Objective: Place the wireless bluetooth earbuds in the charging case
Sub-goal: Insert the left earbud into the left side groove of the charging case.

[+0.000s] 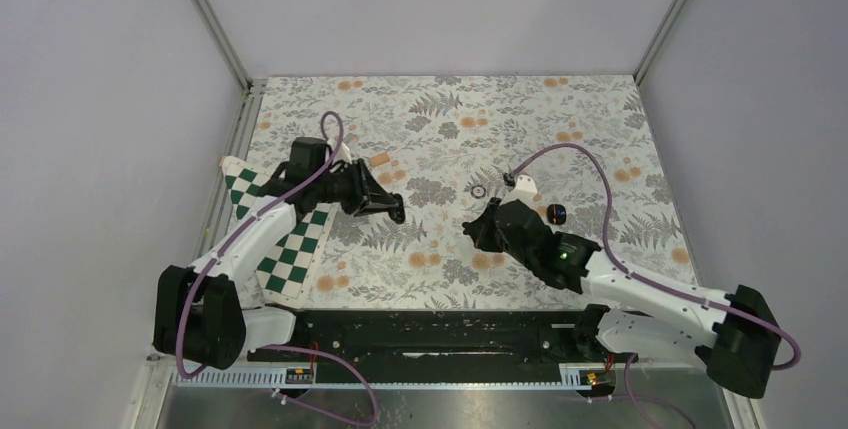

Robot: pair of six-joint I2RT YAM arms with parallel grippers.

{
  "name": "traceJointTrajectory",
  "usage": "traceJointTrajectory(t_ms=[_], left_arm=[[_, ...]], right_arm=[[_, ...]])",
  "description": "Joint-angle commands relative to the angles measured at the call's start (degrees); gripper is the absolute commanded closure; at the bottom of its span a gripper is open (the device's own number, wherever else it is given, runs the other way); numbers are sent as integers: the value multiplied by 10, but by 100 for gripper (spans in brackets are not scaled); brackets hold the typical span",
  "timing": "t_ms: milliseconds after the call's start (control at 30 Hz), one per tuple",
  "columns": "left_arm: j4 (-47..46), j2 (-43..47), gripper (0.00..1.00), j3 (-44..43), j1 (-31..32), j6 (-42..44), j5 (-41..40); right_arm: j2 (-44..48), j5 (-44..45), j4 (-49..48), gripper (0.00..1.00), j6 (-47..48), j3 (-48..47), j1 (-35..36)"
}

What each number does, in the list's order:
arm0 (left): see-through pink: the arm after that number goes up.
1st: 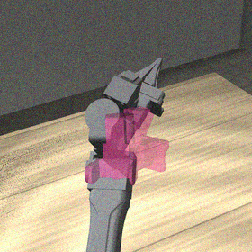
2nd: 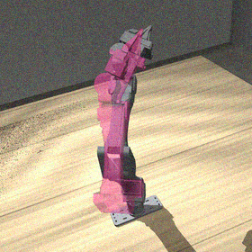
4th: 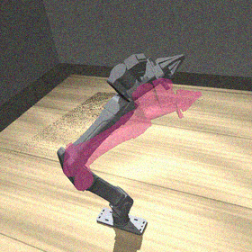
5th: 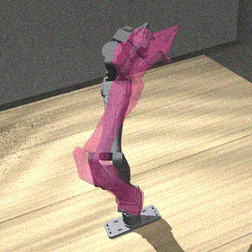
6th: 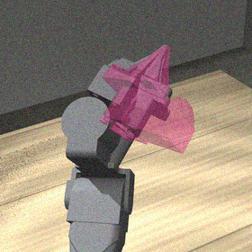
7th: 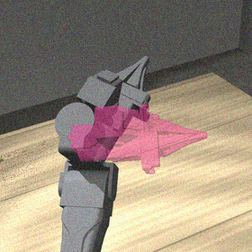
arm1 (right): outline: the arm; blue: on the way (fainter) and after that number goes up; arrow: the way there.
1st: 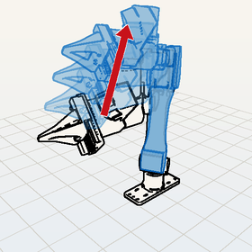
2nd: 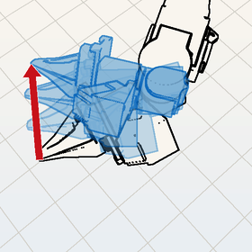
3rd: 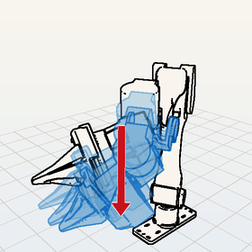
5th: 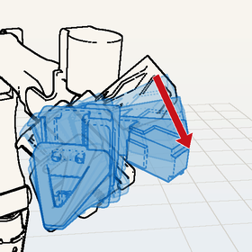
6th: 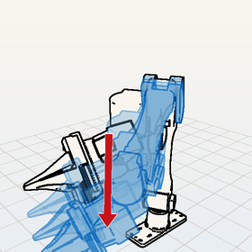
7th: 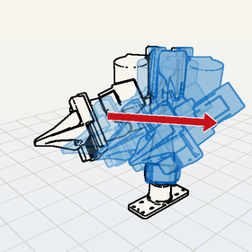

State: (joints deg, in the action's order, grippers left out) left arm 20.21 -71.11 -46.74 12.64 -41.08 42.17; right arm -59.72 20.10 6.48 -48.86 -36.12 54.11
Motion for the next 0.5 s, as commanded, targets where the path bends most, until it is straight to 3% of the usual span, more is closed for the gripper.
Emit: traceJointTrajectory(t_ms=[0,467], left_arm=[[-36,-10,100,-42,43,26,90],[-64,2,100,-33,65,15,74]], right_arm=[[48,-75,-28,100,86,-4,2],[15,-92,-83,100,47,-52,40]])
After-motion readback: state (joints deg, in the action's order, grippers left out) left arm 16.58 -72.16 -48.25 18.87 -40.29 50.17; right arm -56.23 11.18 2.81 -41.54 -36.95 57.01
